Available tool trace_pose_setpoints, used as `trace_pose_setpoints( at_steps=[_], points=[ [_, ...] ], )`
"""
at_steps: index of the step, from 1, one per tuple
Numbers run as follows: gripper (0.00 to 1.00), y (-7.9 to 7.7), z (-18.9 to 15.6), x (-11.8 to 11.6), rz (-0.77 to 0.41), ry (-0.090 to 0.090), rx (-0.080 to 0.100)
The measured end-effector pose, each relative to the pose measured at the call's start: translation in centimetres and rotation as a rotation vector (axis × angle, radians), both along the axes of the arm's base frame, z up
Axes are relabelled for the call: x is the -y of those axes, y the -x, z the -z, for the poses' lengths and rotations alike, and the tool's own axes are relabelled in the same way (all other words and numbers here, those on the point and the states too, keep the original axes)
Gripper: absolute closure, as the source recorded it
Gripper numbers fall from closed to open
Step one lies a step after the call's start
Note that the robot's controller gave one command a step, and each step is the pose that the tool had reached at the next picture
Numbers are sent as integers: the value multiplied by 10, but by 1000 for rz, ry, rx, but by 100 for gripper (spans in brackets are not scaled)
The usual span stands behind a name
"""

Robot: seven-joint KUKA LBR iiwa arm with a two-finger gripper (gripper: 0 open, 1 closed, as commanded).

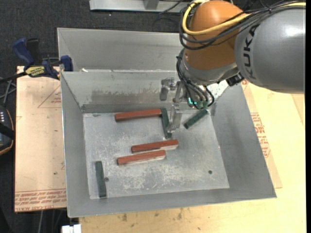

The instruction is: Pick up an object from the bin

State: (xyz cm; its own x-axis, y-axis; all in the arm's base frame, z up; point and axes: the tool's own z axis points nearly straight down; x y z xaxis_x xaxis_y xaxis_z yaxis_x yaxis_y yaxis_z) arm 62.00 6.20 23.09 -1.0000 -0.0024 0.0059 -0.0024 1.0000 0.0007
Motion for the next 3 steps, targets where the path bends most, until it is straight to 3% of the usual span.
trace_pose_setpoints(
  at_steps=[1, 2, 3],
  points=[
    [0, -1, -5, 0, 1, -1, 8],
    [0, 29, 41, 5, -25, -1, 14],
    [0, 34, 108, 3, -92, -1, 12]
  ],
)
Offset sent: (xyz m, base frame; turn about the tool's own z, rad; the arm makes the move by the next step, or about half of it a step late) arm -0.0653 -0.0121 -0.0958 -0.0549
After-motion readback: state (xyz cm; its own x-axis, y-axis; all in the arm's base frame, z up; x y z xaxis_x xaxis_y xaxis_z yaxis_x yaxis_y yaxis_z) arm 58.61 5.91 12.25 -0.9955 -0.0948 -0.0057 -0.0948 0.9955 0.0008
